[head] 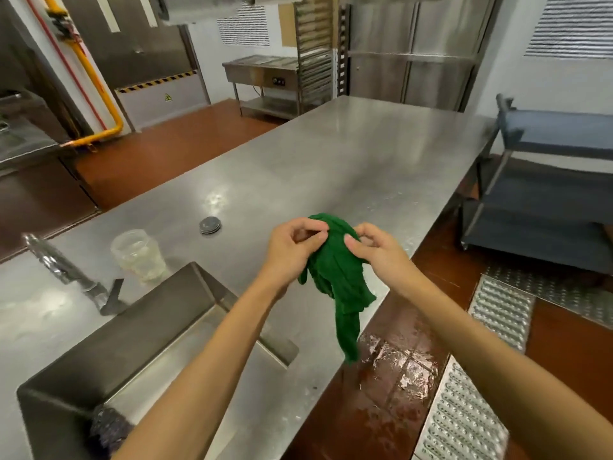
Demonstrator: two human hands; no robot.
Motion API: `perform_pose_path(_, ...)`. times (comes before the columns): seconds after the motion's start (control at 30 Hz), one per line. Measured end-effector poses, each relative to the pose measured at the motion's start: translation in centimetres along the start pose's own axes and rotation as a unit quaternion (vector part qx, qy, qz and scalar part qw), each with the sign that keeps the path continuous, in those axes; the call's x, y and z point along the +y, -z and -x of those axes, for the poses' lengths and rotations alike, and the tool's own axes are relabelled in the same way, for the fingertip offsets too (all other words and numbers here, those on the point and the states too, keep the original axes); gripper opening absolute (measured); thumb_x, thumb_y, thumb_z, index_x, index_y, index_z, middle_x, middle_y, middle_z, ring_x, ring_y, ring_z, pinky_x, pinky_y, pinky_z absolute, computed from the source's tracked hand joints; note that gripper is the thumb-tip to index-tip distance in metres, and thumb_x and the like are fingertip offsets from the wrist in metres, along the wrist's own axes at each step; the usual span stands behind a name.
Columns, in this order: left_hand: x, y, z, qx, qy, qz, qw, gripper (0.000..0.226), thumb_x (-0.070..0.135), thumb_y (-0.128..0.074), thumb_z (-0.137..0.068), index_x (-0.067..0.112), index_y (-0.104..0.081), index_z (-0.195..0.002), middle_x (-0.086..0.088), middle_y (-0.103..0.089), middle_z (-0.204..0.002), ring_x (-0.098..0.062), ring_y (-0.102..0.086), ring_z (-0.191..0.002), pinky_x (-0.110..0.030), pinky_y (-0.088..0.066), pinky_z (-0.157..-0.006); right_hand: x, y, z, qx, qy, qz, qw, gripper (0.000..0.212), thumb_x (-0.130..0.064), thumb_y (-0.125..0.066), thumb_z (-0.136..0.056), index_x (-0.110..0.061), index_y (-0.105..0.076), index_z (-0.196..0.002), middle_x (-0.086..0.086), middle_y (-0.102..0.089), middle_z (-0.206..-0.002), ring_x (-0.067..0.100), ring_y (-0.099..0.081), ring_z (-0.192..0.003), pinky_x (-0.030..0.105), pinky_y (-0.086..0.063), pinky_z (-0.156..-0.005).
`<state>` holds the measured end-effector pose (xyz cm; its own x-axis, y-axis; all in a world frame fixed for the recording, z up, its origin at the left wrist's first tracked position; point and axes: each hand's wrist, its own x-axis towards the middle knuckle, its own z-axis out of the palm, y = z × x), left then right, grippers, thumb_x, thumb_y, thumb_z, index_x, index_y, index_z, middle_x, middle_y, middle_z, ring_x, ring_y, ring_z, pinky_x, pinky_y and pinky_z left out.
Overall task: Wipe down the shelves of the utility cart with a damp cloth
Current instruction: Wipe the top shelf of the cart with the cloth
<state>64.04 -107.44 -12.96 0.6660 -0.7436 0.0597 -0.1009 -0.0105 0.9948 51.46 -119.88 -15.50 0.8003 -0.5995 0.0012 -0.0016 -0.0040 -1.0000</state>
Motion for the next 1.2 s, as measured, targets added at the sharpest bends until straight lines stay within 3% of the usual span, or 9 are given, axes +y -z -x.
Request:
perform_pose_path(0.1,0.4,-4.9,-1.0,-0.026,-0.002,0.005,1.000,0.017,-0.007,-0.070,-0.086,0.007,-0.068,-0.096,-0.008,-0.073,-0.090,-0.004,-0.070,-0.072,-0.016,-0.054,-0.066,-0.6,5.1,0.9,0.047,-0.001,-0.041,0.998,0.007,-0.010,-0.067,-0.090,-0.005,-0.064,-0.094,0.003,-0.074,-0.081,0.020,-0.071,-0.084,0.031,-0.055,-0.078)
perform_pose_path(0.23,1.2,-11.2,-2.3,-0.071,-0.009,-0.003,0.997,0.022,-0.008,-0.069,-0.086,0.013,-0.067,-0.094,0.001,-0.068,-0.080,-0.004,-0.066,-0.068,-0.014,-0.050,-0.059,-1.2,11.7,2.1,0.110,-0.006,-0.091,0.990,0.033,-0.001,-0.073,-0.082,0.012,-0.058,-0.109,0.025,-0.070,-0.106,0.035,-0.069,-0.099,0.042,-0.055,-0.090)
perform_pose_path(0.33,1.8,-15.9,-3.4,-0.120,0.004,-0.008,0.993,0.022,-0.010,-0.062,-0.090,0.010,-0.063,-0.099,0.018,-0.060,-0.057,0.003,-0.058,-0.054,-0.011,-0.043,-0.049,-1.7,15.9,3.3,0.163,0.004,-0.076,0.984,0.023,0.000,-0.072,-0.083,0.007,-0.061,-0.103,0.019,-0.072,-0.096,0.025,-0.072,-0.087,0.031,-0.057,-0.073)
perform_pose_path(0.53,2.1,-24.0,-5.0,-0.172,0.015,0.015,0.985,0.022,-0.003,-0.067,-0.089,0.018,-0.068,-0.097,-0.006,-0.055,-0.073,-0.022,-0.059,-0.075,-0.032,-0.050,-0.065,-1.9,23.0,5.6,0.260,0.041,0.059,0.963,0.021,-0.014,-0.067,-0.092,-0.012,-0.058,-0.111,0.001,-0.069,-0.092,0.013,-0.071,-0.082,0.033,-0.058,-0.075)
perform_pose_path(0.63,2.2,-28.0,-6.0,-0.181,0.017,0.036,0.983,0.025,-0.006,-0.069,-0.086,0.017,-0.070,-0.094,0.003,-0.062,-0.064,-0.015,-0.063,-0.067,-0.029,-0.052,-0.064,-2.7,25.8,6.2,0.316,0.090,0.157,0.931,0.032,-0.015,-0.066,-0.092,-0.023,-0.056,-0.122,-0.002,-0.063,-0.115,0.008,-0.066,-0.097,0.028,-0.055,-0.085)
perform_pose_path(0.73,2.5,-32.0,-6.9,-0.209,0.029,0.080,0.974,0.024,-0.007,-0.069,-0.085,0.013,-0.069,-0.099,0.001,-0.072,-0.070,-0.014,-0.070,-0.068,-0.027,-0.056,-0.063,-3.6,28.2,6.3,0.330,0.121,0.326,0.877,0.028,-0.031,-0.073,-0.086,-0.021,-0.067,-0.111,-0.002,-0.058,-0.113,0.007,-0.055,-0.107,0.019,-0.044,-0.091)
perform_pose_path(0.83,2.9,-35.4,-8.5,-0.220,0.051,0.130,0.965,0.025,-0.006,-0.068,-0.086,0.014,-0.070,-0.100,-0.006,-0.074,-0.082,-0.016,-0.072,-0.073,-0.025,-0.056,-0.062,-3.1,30.5,5.7,0.347,0.084,0.410,0.839,0.038,-0.043,-0.073,-0.084,-0.020,-0.067,-0.115,-0.002,-0.051,-0.109,0.009,-0.052,-0.100,0.024,-0.044,-0.091)
perform_pose_path(1.0,4.2,-40.1,-13.0,-0.268,0.079,0.193,0.941,0.035,-0.011,-0.047,-0.093,0.012,-0.073,-0.102,-0.014,-0.072,-0.093,-0.017,-0.073,-0.078,-0.024,-0.057,-0.064,-2.1,35.0,3.5,0.330,0.007,0.411,0.850,0.052,-0.039,-0.069,-0.088,-0.018,-0.056,-0.134,0.000,-0.052,-0.110,0.008,-0.057,-0.087,0.022,-0.043,-0.082)
perform_pose_path(1.2,5.1,-45.2,-19.6,-0.333,0.052,0.176,0.925,0.037,-0.010,-0.048,-0.092,0.011,-0.072,-0.110,-0.020,-0.071,-0.104,-0.023,-0.072,-0.092,-0.030,-0.058,-0.071,-3.6,41.4,-1.2,0.413,-0.027,0.353,0.839,0.027,-0.031,-0.079,-0.081,-0.014,-0.067,-0.099,-0.002,-0.065,-0.092,0.009,-0.064,-0.080,0.032,-0.054,-0.079)
